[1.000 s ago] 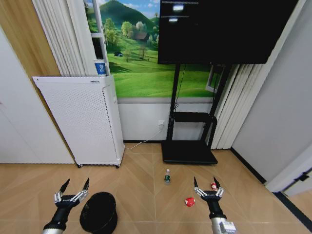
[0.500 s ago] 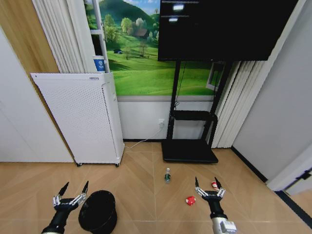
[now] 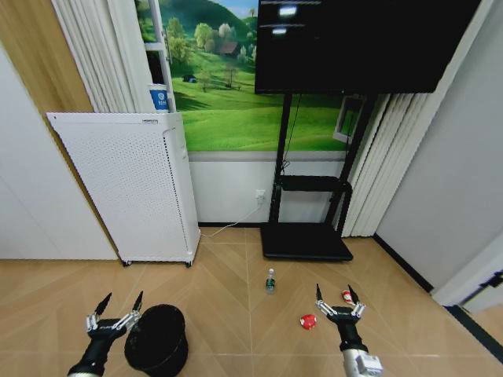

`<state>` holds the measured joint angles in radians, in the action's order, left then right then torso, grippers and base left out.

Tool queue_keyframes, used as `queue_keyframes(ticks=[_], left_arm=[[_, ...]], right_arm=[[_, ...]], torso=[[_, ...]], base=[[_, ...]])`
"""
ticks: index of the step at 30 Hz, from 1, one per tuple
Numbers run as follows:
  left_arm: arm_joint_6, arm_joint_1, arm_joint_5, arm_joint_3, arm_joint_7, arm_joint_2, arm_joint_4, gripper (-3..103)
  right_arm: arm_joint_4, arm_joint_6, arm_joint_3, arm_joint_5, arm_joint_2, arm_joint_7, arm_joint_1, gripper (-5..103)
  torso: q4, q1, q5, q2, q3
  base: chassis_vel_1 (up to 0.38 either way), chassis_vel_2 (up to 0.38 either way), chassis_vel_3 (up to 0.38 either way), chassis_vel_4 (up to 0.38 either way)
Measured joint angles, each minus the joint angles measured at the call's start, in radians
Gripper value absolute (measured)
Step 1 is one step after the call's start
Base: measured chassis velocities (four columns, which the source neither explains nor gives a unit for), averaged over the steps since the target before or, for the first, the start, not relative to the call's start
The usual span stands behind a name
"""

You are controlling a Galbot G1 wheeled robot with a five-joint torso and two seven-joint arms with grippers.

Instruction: Pick up the trash bin and place the garbage on the floor into it.

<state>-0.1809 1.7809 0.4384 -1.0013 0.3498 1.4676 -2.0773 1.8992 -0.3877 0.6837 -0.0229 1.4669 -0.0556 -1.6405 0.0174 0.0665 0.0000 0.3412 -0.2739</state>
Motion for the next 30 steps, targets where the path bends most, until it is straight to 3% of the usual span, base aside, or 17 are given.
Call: queue_keyframes(ticks=[30], left_arm=[[0.001,-0.009,-0.023,-0.008,-0.02,0.001,0.038,98]], right_arm=[[-0.011,0.005,0.01,-0.009,-0.012,-0.013,0.013,100]], torso=[[0.0,-0.04,0.0,-0.119,0.079]], base=[[0.0,0.0,0.0,0.0]])
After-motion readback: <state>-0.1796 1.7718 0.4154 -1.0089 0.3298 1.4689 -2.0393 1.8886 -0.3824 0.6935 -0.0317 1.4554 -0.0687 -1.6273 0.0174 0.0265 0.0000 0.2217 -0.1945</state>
